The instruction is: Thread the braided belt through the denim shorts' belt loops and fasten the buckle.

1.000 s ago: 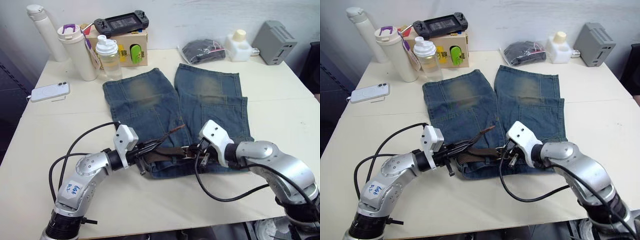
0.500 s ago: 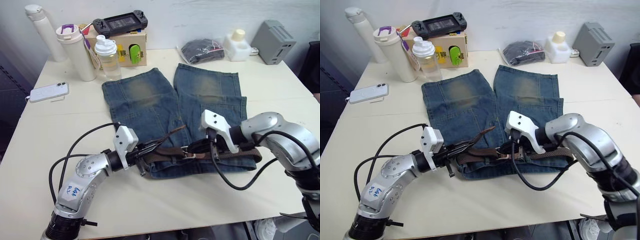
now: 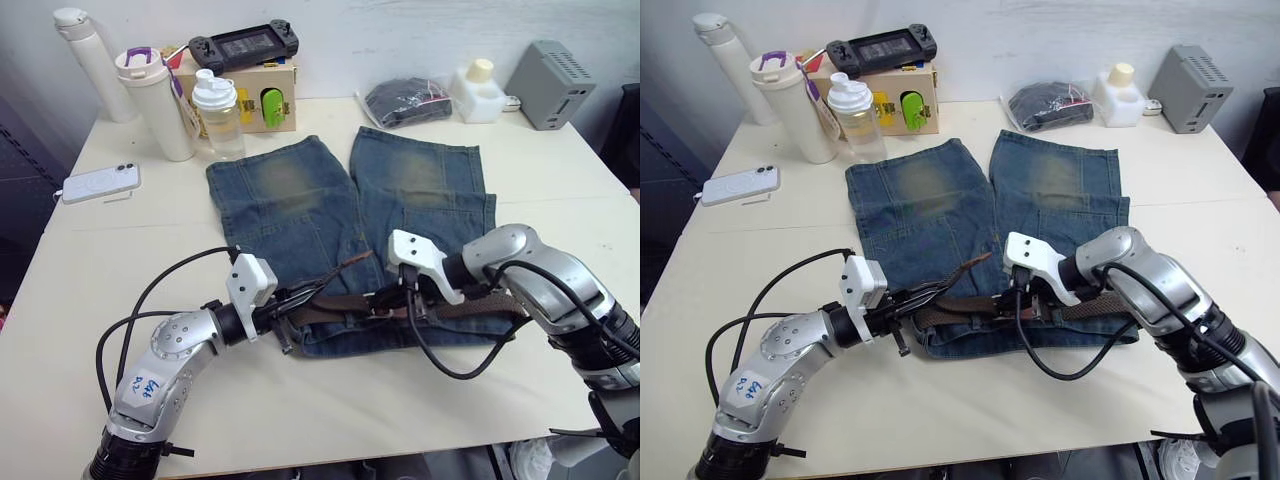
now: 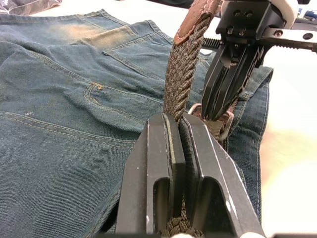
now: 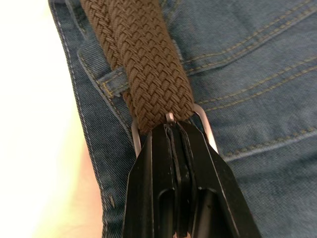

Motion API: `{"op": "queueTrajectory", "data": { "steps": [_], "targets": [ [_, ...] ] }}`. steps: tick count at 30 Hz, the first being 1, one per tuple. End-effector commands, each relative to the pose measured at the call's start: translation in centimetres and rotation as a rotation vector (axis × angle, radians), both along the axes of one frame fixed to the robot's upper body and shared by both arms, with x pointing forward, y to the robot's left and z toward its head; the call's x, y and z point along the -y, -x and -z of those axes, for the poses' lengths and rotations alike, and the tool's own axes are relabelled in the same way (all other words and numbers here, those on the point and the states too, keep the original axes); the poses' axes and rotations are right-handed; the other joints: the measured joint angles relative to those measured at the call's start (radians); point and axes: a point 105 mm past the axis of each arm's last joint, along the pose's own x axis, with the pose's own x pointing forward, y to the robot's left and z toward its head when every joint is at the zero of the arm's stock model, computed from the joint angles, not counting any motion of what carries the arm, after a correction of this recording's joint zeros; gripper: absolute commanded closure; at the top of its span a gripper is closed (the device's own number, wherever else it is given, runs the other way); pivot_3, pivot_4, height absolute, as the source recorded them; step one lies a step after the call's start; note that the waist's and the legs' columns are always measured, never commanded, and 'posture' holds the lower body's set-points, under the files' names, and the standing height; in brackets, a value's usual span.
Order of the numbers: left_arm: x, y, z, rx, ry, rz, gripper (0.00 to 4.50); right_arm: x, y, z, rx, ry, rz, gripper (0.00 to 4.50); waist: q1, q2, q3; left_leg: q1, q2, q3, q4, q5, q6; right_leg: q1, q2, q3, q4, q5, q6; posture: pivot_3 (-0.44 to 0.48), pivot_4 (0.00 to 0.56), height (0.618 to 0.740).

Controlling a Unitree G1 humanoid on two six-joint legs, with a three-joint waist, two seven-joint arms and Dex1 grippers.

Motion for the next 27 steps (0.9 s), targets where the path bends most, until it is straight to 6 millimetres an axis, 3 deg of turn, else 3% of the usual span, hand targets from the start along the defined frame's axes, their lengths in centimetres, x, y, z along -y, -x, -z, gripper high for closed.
{"op": "queueTrajectory", "data": {
  "steps": [1,12,17,27],
  "targets": [
    [0.4,0.4,-1.0,0.056,0.011,0.011,4.50,-0.7,-0.1,-0.1,0.024,0.015,-0.043,4.36,0.000,0.000,0.000,0.000,0.000,0.000,0.000,0.000,0.000,0.000,0.000,0.000,0.000,0.000,0.000,0.000,0.150,0.690],
    [1.4,-0.5,-2.6,0.102,0.057,0.034,4.50,-1.1,1.5,3.7,-0.123,0.148,-0.104,4.36,-0.001,0.000,0.000,0.001,0.000,0.000,0.000,0.000,0.000,0.001,0.000,0.000,0.000,0.000,0.000,0.000,0.150,0.690],
    [2.3,-1.7,-5.1,0.159,0.103,0.077,4.50,-1.0,1.4,5.9,-0.121,0.251,-0.130,4.36,0.000,-0.002,-0.002,0.002,0.000,0.000,0.000,0.000,0.000,0.002,0.001,-0.001,0.001,0.000,0.000,0.000,0.150,0.690],
    [4.3,-3.8,-8.5,0.264,0.094,0.233,4.50,-2.8,3.4,9.2,-0.145,0.339,-0.261,4.36,-0.017,-0.016,-0.015,0.006,0.005,0.001,0.000,-0.002,-0.003,0.004,0.008,-0.003,0.000,0.000,-0.001,0.000,0.150,0.690]
  ]
}}
